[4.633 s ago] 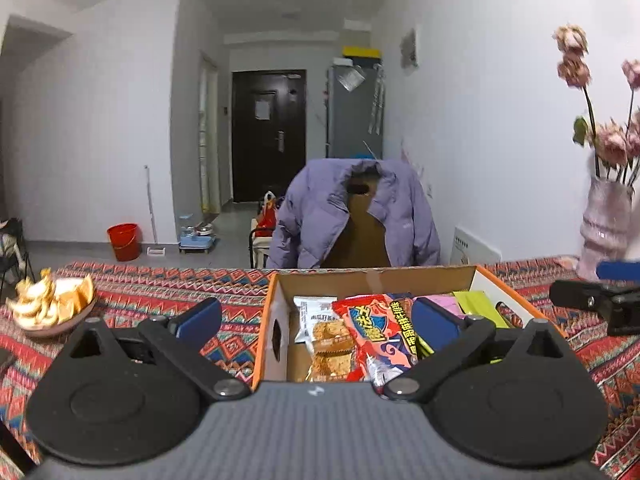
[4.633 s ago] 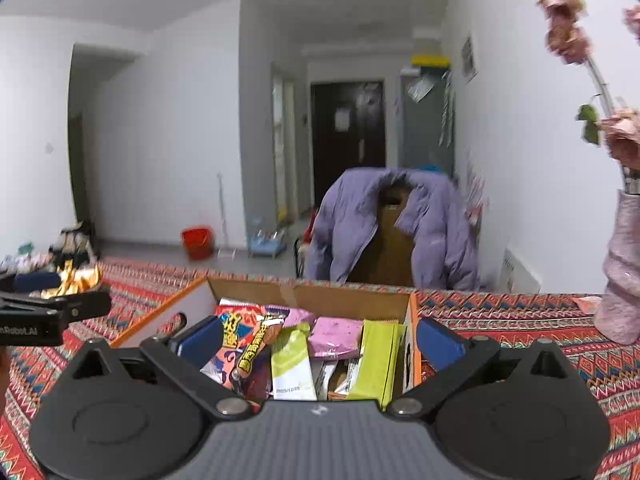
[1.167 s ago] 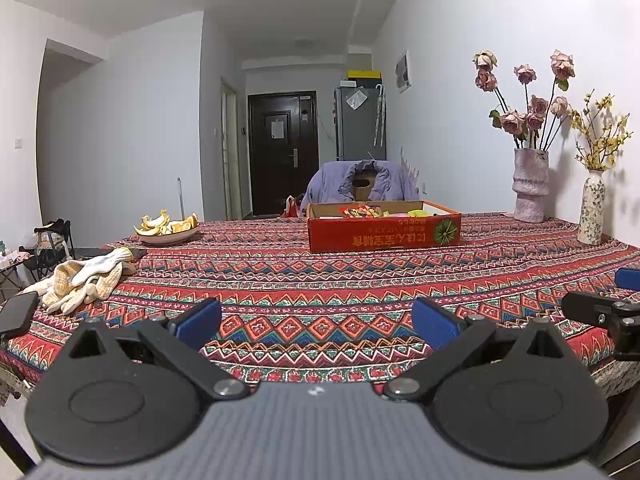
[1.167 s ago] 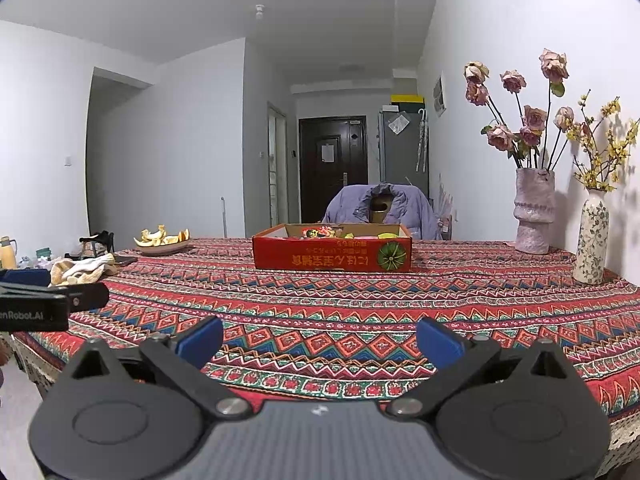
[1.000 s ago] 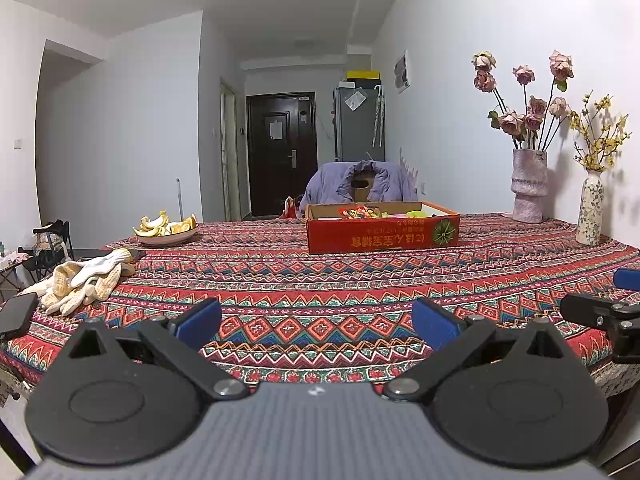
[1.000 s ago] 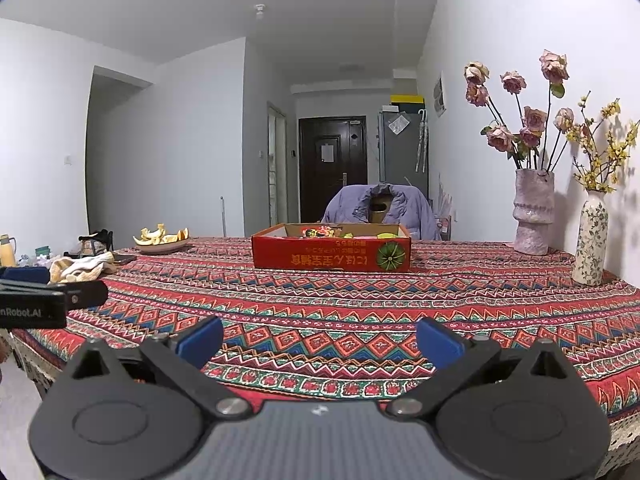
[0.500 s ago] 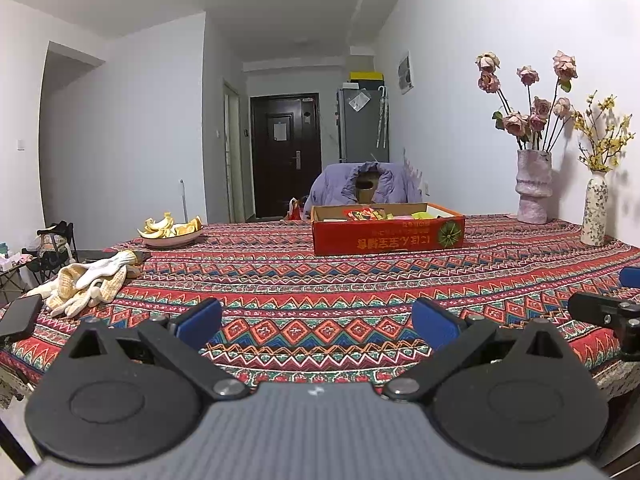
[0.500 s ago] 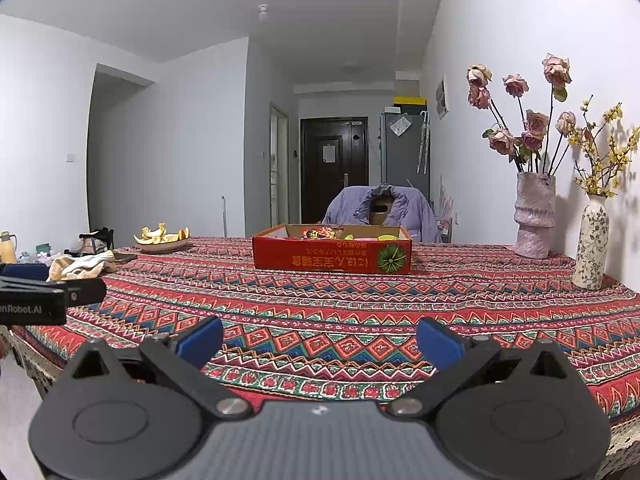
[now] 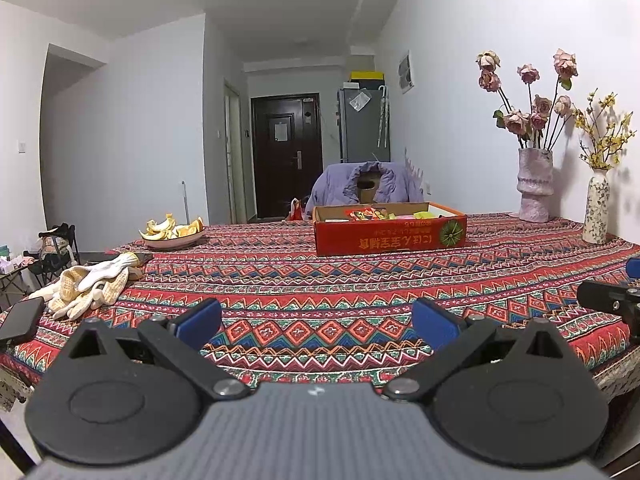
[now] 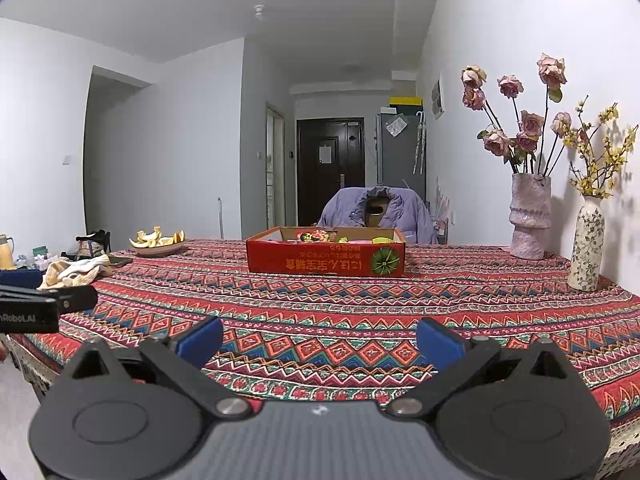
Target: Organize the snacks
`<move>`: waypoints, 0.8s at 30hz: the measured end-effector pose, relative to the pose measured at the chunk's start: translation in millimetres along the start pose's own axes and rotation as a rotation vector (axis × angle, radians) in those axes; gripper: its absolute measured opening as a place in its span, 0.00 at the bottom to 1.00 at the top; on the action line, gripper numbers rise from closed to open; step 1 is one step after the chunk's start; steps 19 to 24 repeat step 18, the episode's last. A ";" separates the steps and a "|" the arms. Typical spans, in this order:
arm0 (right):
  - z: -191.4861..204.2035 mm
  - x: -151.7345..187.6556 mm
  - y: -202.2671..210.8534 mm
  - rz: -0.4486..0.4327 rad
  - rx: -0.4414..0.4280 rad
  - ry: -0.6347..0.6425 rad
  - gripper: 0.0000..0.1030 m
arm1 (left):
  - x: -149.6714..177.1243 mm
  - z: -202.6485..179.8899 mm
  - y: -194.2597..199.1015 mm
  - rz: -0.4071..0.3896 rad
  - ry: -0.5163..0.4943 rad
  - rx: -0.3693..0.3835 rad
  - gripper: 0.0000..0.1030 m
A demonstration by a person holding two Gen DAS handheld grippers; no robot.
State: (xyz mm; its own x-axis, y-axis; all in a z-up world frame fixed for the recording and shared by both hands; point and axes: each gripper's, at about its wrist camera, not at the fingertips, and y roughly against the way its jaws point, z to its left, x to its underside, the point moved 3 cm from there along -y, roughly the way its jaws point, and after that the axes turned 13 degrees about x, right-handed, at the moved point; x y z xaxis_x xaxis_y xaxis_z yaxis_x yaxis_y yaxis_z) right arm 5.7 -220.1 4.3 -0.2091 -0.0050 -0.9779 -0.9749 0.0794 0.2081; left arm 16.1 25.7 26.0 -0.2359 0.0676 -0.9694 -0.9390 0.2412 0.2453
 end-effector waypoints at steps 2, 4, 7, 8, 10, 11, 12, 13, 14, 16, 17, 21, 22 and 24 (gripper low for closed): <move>-0.6 0.4 -0.7 0.003 0.000 0.000 1.00 | 0.5 -0.3 0.3 0.000 -0.002 0.001 1.00; -0.8 0.9 -0.6 0.004 0.001 0.000 1.00 | 1.0 -1.3 0.9 -0.003 -0.010 -0.003 1.00; -1.9 1.8 -1.0 0.007 0.005 -0.002 1.00 | 1.2 -2.0 0.9 -0.006 -0.012 -0.011 1.00; -2.3 1.9 -1.1 0.007 0.005 -0.002 1.00 | 1.2 -1.9 0.7 -0.006 -0.012 -0.013 1.00; -2.4 2.1 -1.1 0.008 0.006 -0.003 1.00 | 1.5 -1.8 0.0 -0.004 -0.009 -0.013 1.00; -2.6 2.7 -1.1 0.009 0.007 -0.003 1.00 | 1.9 -1.7 -0.5 -0.003 -0.008 -0.014 1.00; -2.7 3.3 -1.2 0.011 0.007 -0.003 1.00 | 2.4 -1.5 -1.4 0.000 -0.007 -0.015 1.00; -2.8 3.9 -1.4 0.013 0.007 -0.002 1.00 | 3.0 -1.3 -1.9 0.002 -0.007 -0.016 1.00; -2.7 4.1 -1.6 0.014 0.007 -0.001 1.00 | 3.8 -1.5 -1.8 0.003 -0.007 -0.017 1.00; -2.7 4.4 -1.0 0.013 0.009 0.000 1.00 | 4.6 -1.2 -1.5 0.002 -0.008 -0.011 1.00; -3.0 4.5 -1.0 0.013 0.009 -0.001 1.00 | 4.8 -1.8 -1.4 0.000 -0.008 -0.009 1.00; -3.1 4.9 -1.3 0.012 0.008 -0.002 1.00 | 4.9 -3.2 -2.7 0.006 -0.014 -0.006 1.00; -3.1 4.9 -1.3 0.012 0.008 -0.002 1.00 | 4.9 -3.2 -2.7 0.006 -0.014 -0.006 1.00; -3.1 4.9 -1.3 0.012 0.008 -0.002 1.00 | 4.9 -3.2 -2.7 0.006 -0.014 -0.006 1.00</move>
